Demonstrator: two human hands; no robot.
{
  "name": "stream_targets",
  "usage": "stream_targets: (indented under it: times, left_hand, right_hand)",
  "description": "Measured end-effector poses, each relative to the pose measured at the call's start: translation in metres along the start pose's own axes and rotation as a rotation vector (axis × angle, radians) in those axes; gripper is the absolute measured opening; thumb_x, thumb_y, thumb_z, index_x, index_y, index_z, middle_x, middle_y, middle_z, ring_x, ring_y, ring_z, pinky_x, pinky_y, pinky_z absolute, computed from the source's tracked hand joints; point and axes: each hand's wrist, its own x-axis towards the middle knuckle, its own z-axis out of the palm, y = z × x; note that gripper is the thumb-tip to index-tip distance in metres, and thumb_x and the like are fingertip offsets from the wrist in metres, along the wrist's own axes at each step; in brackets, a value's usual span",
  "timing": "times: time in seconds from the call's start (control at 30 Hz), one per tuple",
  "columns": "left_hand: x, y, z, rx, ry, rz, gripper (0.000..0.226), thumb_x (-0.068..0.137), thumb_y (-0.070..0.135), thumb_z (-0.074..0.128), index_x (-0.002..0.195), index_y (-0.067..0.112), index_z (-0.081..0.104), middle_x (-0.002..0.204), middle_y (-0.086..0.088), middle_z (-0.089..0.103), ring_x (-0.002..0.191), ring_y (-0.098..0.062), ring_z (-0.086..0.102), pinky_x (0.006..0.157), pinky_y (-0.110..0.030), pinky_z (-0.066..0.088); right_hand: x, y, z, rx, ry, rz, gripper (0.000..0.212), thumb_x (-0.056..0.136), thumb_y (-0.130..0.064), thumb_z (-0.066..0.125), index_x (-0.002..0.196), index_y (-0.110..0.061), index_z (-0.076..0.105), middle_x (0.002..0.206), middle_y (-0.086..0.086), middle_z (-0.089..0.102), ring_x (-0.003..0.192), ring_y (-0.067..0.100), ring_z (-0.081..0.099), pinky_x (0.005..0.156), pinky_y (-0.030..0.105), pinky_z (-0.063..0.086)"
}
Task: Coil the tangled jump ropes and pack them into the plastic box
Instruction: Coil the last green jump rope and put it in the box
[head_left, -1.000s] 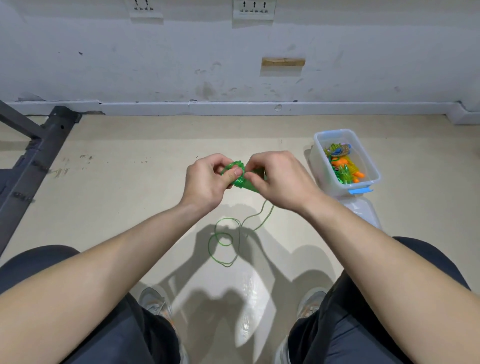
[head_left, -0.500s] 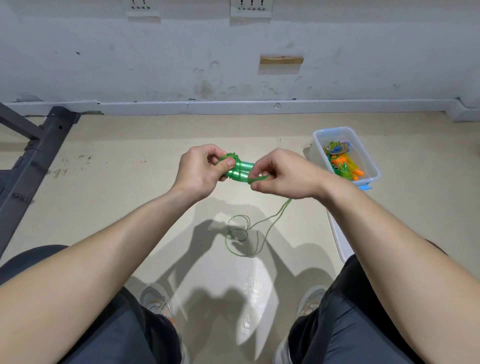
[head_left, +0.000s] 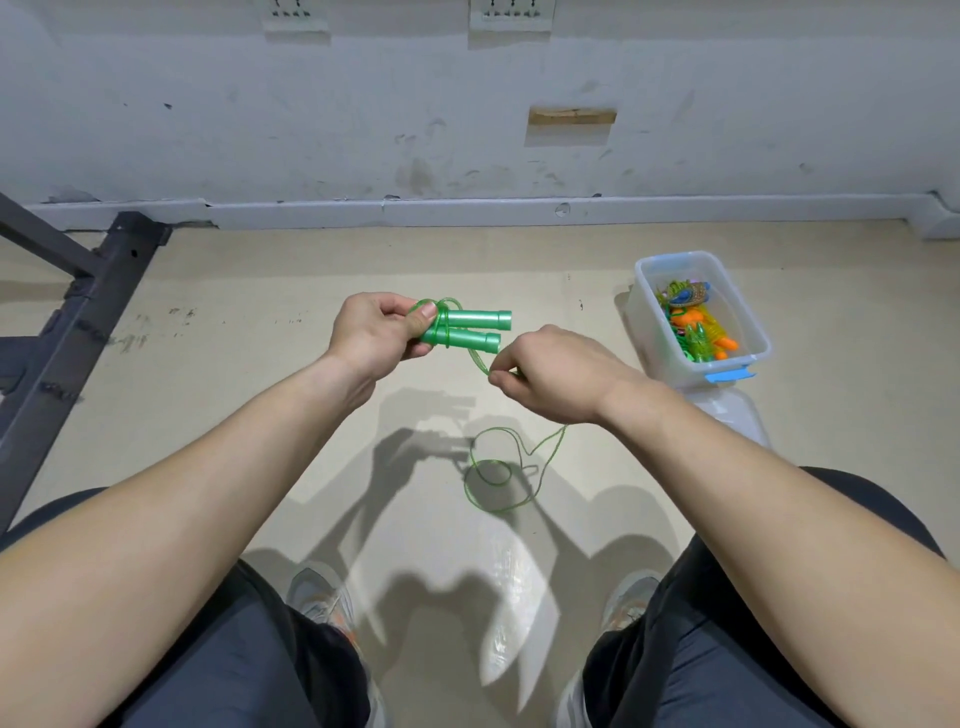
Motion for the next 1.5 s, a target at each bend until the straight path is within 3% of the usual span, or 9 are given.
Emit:
stream_targets:
  times: [0.23, 0.3, 0.5, 0.67, 0.9, 1.1, 1.2, 1.33, 1.5]
  left_hand:
    - [-0.017, -0.005, 0.023, 0.239, 0.114, 0.176, 0.016, 0.091, 0.022, 0.074, 0.078, 0.02, 0.066, 0.063, 0.003, 0.062, 0.064, -0.022, 0.07, 0.074, -0.036, 0.059]
    - [-0.026, -0.009, 0.032, 0.259, 0.111, 0.202, 0.018, 0.09, 0.022, 0.074, 0.076, 0.023, 0.063, 0.064, 0.005, 0.063, 0.066, -0.022, 0.072, 0.074, -0.038, 0.059]
    - [-0.032, -0.018, 0.034, 0.383, 0.045, 0.281, 0.019, 0.091, 0.024, 0.073, 0.077, 0.027, 0.06, 0.075, -0.008, 0.07, 0.07, -0.021, 0.068, 0.062, -0.022, 0.048]
    - [-0.03, -0.011, 0.031, 0.385, -0.073, 0.288, 0.017, 0.09, 0.021, 0.075, 0.077, 0.023, 0.063, 0.066, -0.002, 0.067, 0.063, -0.019, 0.067, 0.065, -0.03, 0.051]
    - [-0.032, 0.006, 0.024, 0.283, -0.35, 0.277, 0.013, 0.091, 0.009, 0.073, 0.081, 0.013, 0.065, 0.071, -0.009, 0.069, 0.056, -0.012, 0.063, 0.061, -0.022, 0.051]
    - [-0.038, 0.02, 0.017, 0.068, -0.475, 0.225, 0.014, 0.093, 0.001, 0.065, 0.08, 0.006, 0.062, 0.066, -0.001, 0.07, 0.056, -0.013, 0.064, 0.058, -0.022, 0.054]
    - [-0.041, 0.027, 0.016, -0.107, -0.464, 0.192, 0.013, 0.091, 0.003, 0.063, 0.079, 0.005, 0.059, 0.067, -0.003, 0.07, 0.056, -0.015, 0.064, 0.057, -0.022, 0.054]
    - [-0.04, 0.023, 0.02, -0.214, -0.356, 0.144, 0.016, 0.096, 0.004, 0.059, 0.08, 0.006, 0.058, 0.069, -0.004, 0.067, 0.054, -0.013, 0.062, 0.06, -0.021, 0.055]
    - [-0.029, 0.012, 0.021, -0.229, -0.131, 0.119, 0.017, 0.098, 0.01, 0.063, 0.081, 0.008, 0.06, 0.077, -0.007, 0.068, 0.061, -0.013, 0.066, 0.065, -0.021, 0.056]
  right_hand:
    - [0.003, -0.009, -0.001, 0.039, 0.047, -0.124, 0.025, 0.1, -0.035, 0.049, 0.077, -0.033, 0.058, 0.063, -0.011, 0.048, 0.071, 0.018, 0.045, 0.062, 0.031, 0.034]
    - [0.002, -0.011, 0.002, 0.017, 0.053, -0.162, 0.025, 0.1, -0.033, 0.049, 0.082, -0.027, 0.066, 0.063, -0.009, 0.047, 0.071, 0.019, 0.043, 0.063, 0.03, 0.033]
    - [0.0, -0.001, -0.011, -0.002, 0.077, -0.151, 0.027, 0.097, -0.032, 0.054, 0.071, -0.026, 0.056, 0.057, -0.009, 0.046, 0.065, 0.02, 0.043, 0.06, 0.031, 0.032]
    - [-0.003, 0.025, -0.025, 0.26, 0.074, -0.079, 0.013, 0.086, -0.027, 0.073, 0.076, -0.02, 0.074, 0.05, -0.012, 0.052, 0.052, 0.004, 0.048, 0.049, 0.016, 0.032]
    - [0.004, 0.042, -0.02, 0.52, 0.095, -0.048, 0.013, 0.082, -0.025, 0.083, 0.073, -0.024, 0.073, 0.053, -0.011, 0.048, 0.051, 0.004, 0.038, 0.053, 0.023, 0.031]
    - [0.005, 0.044, -0.006, 1.093, 0.032, -0.048, 0.011, 0.081, -0.023, 0.073, 0.073, -0.016, 0.07, 0.064, 0.006, 0.059, 0.057, 0.015, 0.048, 0.054, 0.026, 0.035]
    - [0.006, 0.037, 0.0, 1.447, -0.033, -0.011, 0.018, 0.084, -0.018, 0.064, 0.068, -0.021, 0.069, 0.065, -0.002, 0.061, 0.057, 0.012, 0.051, 0.052, 0.024, 0.039]
    - [0.01, 0.016, 0.013, 1.678, -0.087, 0.17, 0.026, 0.1, -0.025, 0.048, 0.076, -0.025, 0.059, 0.061, -0.005, 0.043, 0.054, 0.011, 0.029, 0.045, 0.021, 0.031]
    - [0.013, 0.0, 0.04, 1.433, 0.078, 0.318, 0.024, 0.102, -0.018, 0.042, 0.082, -0.016, 0.054, 0.056, -0.003, 0.039, 0.046, 0.014, 0.035, 0.052, 0.026, 0.033]
